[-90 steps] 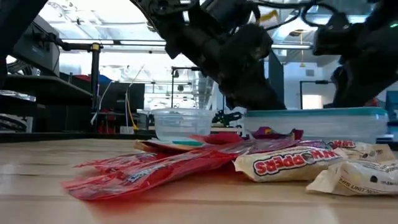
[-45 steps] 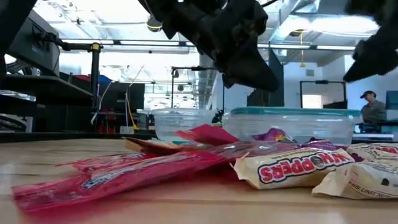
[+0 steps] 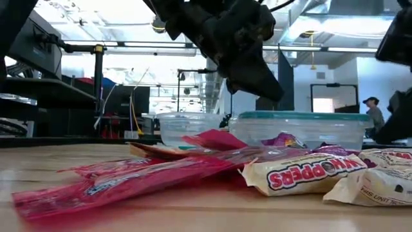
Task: Sort candy
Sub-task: Open the rectangular transparent bin
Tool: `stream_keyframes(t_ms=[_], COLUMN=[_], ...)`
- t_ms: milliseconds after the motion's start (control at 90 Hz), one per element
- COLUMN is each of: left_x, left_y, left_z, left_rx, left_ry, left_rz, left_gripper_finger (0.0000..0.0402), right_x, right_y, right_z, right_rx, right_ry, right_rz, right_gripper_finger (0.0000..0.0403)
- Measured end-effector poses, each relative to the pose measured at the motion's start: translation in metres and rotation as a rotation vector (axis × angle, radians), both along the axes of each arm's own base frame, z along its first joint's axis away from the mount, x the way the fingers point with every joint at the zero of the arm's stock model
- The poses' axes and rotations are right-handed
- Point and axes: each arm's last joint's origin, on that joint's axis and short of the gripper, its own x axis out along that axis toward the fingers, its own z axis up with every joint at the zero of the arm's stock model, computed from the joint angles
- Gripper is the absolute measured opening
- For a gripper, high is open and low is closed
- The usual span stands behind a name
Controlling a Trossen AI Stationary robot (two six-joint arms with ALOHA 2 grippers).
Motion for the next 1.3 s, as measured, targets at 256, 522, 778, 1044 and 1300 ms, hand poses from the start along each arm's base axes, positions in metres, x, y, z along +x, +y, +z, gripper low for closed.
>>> stream_keyframes(t_ms=[256, 522, 778, 1044, 1300], left_x=[0.017, 0.028, 0.026, 0.025, 0.023], left_y=[0.003, 0.011, 0.009, 0.008, 0.007], left_z=[-0.02, -0.064, -0.067, -0.067, -0.067], left_rx=[0.026, -0.052, -0.072, -0.118, -0.143], left_ry=[-0.102, -0.066, -0.05, -0.036, -0.032], left_rz=[-0.029, -0.109, -0.193, -0.247, -0.296], left_gripper_finger=[0.0056, 0.0056, 0.0056, 0.0056, 0.0056], right_x=[0.008, 0.011, 0.001, 0.0, 0.02], right_y=[-0.001, 0.005, 0.0, -0.001, -0.005], right_z=[-0.03, -0.045, -0.048, -0.044, -0.033], right_rx=[-0.141, -0.177, -0.209, -0.271, -0.251], right_ry=[-0.06, -0.151, -0.154, -0.133, -0.207], right_rz=[-0.115, -0.168, -0.149, -0.075, -0.08], right_gripper_finger=[0.0225, 0.0225, 0.0225, 0.0225, 0.0225])
